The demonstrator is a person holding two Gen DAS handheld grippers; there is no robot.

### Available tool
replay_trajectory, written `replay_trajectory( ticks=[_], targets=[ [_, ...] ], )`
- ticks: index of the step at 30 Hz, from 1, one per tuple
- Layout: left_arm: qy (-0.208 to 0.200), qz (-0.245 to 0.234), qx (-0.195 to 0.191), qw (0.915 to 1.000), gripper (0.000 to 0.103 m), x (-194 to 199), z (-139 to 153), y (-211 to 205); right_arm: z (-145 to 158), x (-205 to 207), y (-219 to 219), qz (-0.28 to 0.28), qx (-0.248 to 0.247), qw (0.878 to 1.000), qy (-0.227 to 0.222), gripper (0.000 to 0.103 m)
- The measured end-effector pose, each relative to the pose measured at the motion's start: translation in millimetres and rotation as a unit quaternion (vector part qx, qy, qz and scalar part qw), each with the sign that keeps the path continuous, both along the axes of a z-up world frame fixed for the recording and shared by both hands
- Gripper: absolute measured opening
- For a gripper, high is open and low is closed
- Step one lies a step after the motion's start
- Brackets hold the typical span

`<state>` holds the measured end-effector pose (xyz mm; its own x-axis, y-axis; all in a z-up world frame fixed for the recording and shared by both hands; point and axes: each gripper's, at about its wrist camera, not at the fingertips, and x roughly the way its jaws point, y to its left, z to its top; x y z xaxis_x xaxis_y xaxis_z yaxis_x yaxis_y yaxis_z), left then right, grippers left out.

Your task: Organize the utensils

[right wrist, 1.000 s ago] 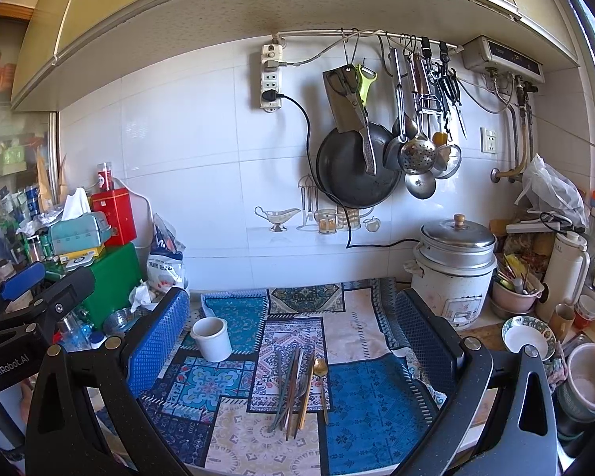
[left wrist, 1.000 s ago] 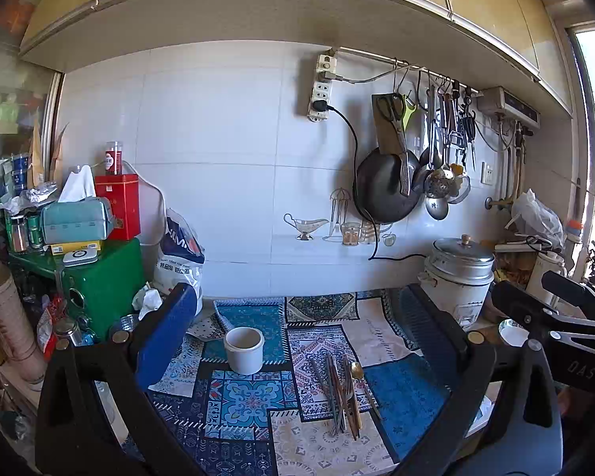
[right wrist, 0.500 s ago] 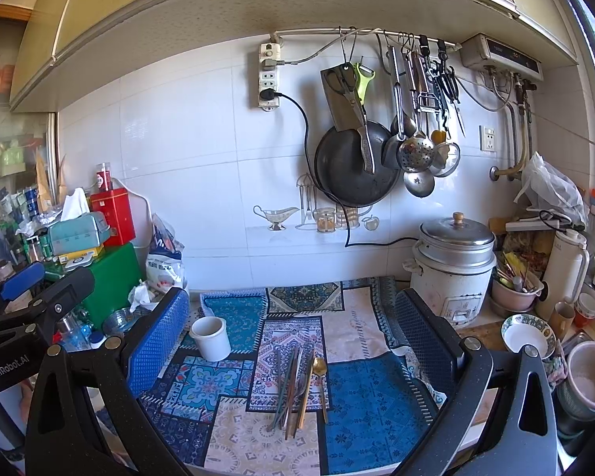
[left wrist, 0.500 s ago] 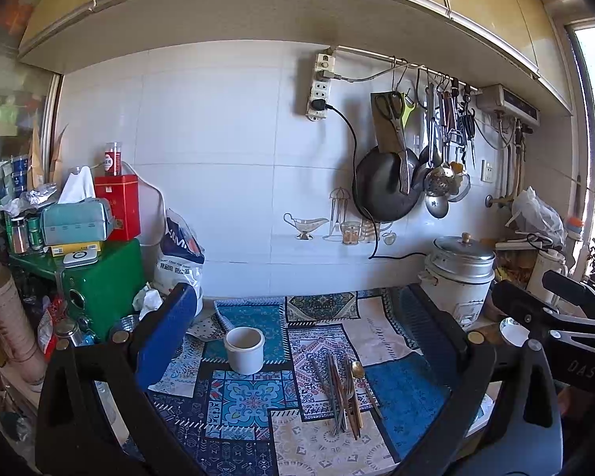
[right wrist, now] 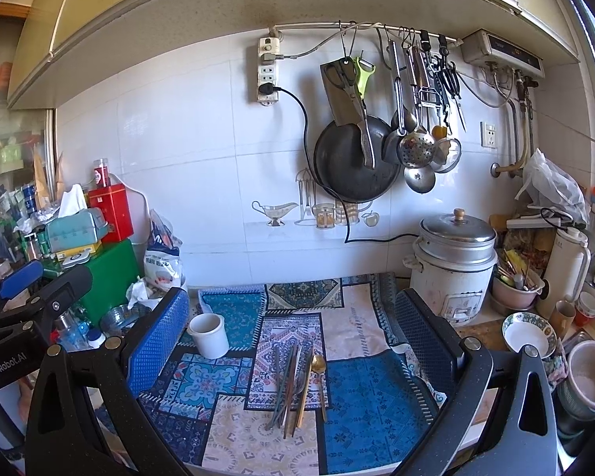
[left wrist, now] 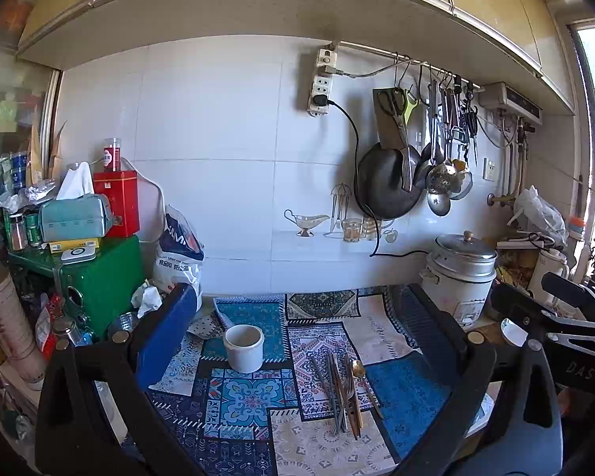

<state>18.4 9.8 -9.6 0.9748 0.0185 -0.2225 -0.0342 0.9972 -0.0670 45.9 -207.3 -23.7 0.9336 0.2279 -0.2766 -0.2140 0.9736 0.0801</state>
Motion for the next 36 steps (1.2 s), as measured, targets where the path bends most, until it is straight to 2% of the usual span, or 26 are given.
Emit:
replay_trajectory(
  ticks=[5,11,17,23,27,33,36],
  targets=[
    [0.010,0.001,0.002,0.9999,0.103,13.1,-5.7,0.0,-4.1,13.1,0.5,0.000,-0.002,1.000,0.012,0.103],
    [0.039,-0.003,0.013,0.9991,0.103,42.3,-22.7,-3.1,-22.1,41.6,-0.4,-0.010,-0.010,0.999,0.048,0.103],
    [0.092,-0.018,0.012,0.9956,0.103,87.4,-55.7,-7.8,-53.4,82.5,-3.0,-0.030,-0.032,0.994,0.105,0.103],
    [0.167,-0.024,0.020,0.9855,0.103,145.7,-105.3,-13.6,-92.6,127.2,-8.8,-0.048,-0.056,0.982,0.172,0.103],
    [0.231,-0.027,0.015,0.9725,0.103,188.4,-145.9,-13.6,-123.0,158.9,-13.6,-0.049,-0.070,0.971,0.224,0.103],
    [0.324,-0.022,0.012,0.9456,0.103,243.9,-212.2,-18.0,-173.8,202.0,-17.7,-0.036,-0.099,0.948,0.301,0.100],
    [0.364,-0.017,0.007,0.9313,0.102,267.9,-241.5,-19.4,-198.5,222.6,-19.3,-0.012,-0.094,0.934,0.344,0.092]
  ],
)
